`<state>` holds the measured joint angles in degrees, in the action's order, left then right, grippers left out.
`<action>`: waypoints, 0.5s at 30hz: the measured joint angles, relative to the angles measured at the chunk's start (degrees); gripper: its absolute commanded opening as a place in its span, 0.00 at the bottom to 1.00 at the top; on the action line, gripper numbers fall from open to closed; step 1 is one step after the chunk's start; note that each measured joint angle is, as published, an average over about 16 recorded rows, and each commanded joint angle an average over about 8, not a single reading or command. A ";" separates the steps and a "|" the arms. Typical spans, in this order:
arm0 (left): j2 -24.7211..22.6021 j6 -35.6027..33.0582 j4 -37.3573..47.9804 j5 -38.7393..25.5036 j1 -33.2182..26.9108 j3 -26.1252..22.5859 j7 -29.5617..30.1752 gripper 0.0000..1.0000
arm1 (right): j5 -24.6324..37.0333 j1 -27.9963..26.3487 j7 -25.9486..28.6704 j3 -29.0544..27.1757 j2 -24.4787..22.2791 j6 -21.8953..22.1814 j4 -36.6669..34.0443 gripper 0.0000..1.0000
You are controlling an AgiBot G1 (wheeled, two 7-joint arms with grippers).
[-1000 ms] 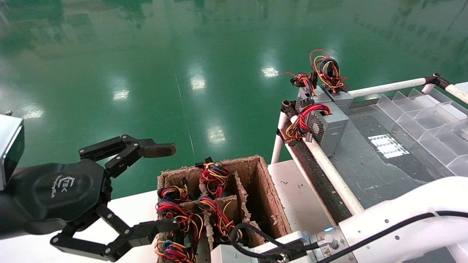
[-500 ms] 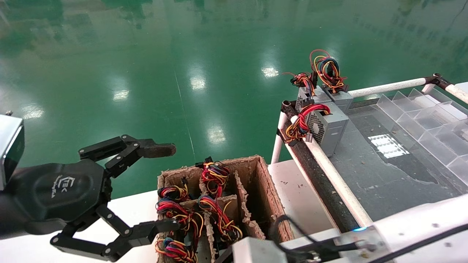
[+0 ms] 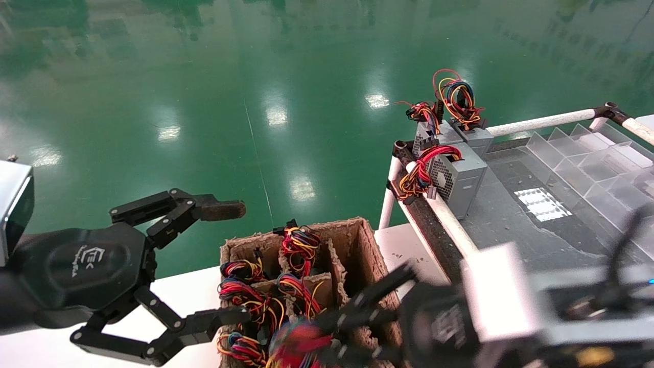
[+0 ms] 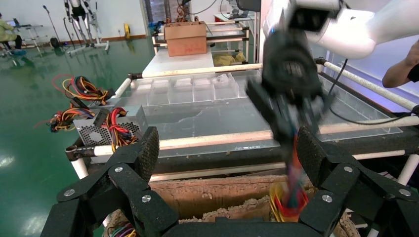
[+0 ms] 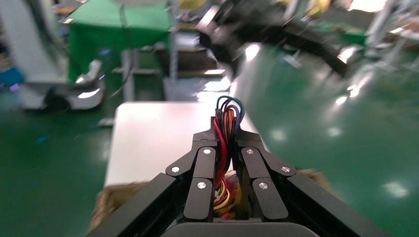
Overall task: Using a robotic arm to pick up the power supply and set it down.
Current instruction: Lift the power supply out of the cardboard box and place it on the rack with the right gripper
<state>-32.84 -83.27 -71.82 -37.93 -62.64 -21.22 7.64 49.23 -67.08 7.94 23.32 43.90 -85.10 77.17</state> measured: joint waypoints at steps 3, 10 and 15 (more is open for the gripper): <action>0.00 0.00 0.00 0.00 0.00 0.00 0.00 1.00 | -2.64 0.59 -0.58 -2.45 -2.37 1.07 -0.26 0.00; 0.00 0.00 0.00 0.00 0.00 0.00 0.00 1.00 | -6.99 2.01 -2.04 -7.77 -7.24 4.45 -1.76 0.00; 0.00 0.00 0.00 0.00 0.00 0.00 0.00 1.00 | -7.52 1.91 -3.33 -10.44 -9.90 7.13 -3.93 0.00</action>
<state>-32.84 -83.27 -71.82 -37.93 -62.64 -21.23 7.64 41.71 -65.16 4.61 12.88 33.99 -77.98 73.24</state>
